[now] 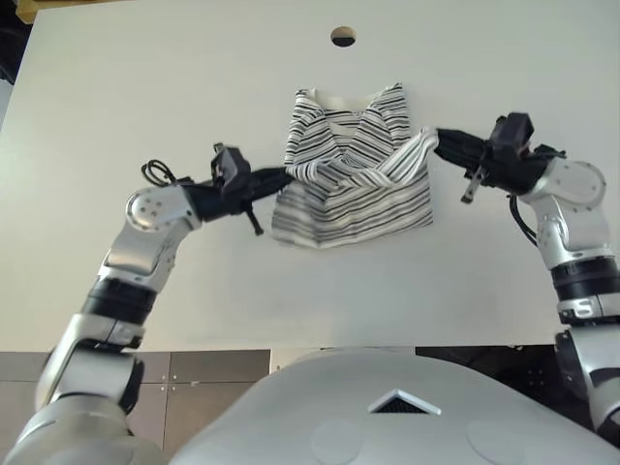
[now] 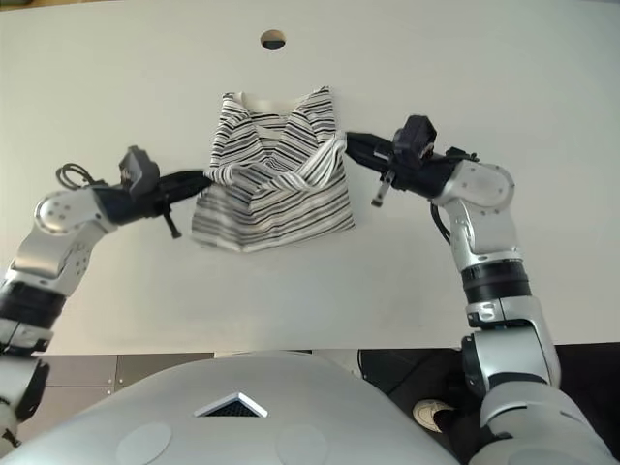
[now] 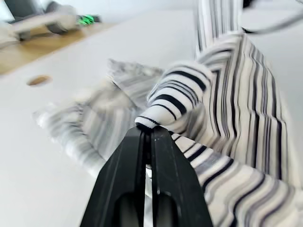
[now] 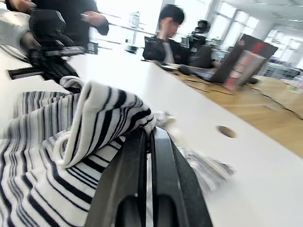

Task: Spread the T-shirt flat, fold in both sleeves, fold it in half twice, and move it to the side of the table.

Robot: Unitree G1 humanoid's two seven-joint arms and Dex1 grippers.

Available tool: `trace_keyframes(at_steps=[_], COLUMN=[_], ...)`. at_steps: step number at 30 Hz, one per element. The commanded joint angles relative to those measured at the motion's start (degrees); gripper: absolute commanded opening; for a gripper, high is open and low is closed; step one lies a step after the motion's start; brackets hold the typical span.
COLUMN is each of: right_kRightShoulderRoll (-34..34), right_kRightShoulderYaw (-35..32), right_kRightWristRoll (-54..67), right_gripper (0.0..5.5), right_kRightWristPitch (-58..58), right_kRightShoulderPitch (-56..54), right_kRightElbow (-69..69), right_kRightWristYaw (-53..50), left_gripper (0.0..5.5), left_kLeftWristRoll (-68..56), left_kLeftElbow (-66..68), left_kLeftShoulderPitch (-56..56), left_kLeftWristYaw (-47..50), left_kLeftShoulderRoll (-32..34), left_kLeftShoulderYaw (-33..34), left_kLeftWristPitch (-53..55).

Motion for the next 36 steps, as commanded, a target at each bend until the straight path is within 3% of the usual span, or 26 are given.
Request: trace_keyframes(at_steps=[1,13,23,25,29,32,36], right_kRightShoulderRoll=[3.78,11.44,12.19,12.31,13.05,11.66,9.65], right_kRightShoulderYaw=[-2.06,-3.74,-8.85,-9.7,-8.55,-2.25,6.86], right_kRightWristRoll=[-6.25,-20.64,-23.34,-23.45,-25.24,-33.24,-46.19], right_gripper=[0.1,0.1,1.86,2.19,2.24,2.24,2.24], right_kRightWristPitch=[-2.08,-6.22,2.15,2.53,-8.28,-18.83,-22.97], right_kRightShoulderPitch=[-6.72,-23.56,-28.63,-28.96,-27.06,-24.65,-24.16], right_kRightElbow=[10.23,41.76,50.06,50.24,46.82,43.53,42.05], right_kRightWristYaw=[-5.42,-19.87,-32.23,-32.97,-28.18,-29.62,-37.07], left_gripper=[0.11,0.11,1.47,1.76,1.79,1.79,1.79], left_kLeftWristRoll=[3.02,12.7,17.24,17.38,13.54,13.7,23.68], left_kLeftElbow=[10.21,44.3,54.9,55.16,51.37,41.24,21.24], left_kLeftShoulderPitch=[-10.22,-26.63,-30.47,-30.89,-31.45,-27.61,-14.93], left_kLeftWristYaw=[3.73,5.38,11.04,11.34,8.92,5.44,1.37], left_kLeftShoulderRoll=[-6.26,-15.14,-16.97,-16.91,-16.5,-15.19,-13.3], left_kLeftShoulderYaw=[4.13,11.57,17.06,18.27,24.29,25.33,15.29], left_kLeftWristPitch=[4.32,4.52,5.54,5.3,-0.69,-10.44,-20.79])
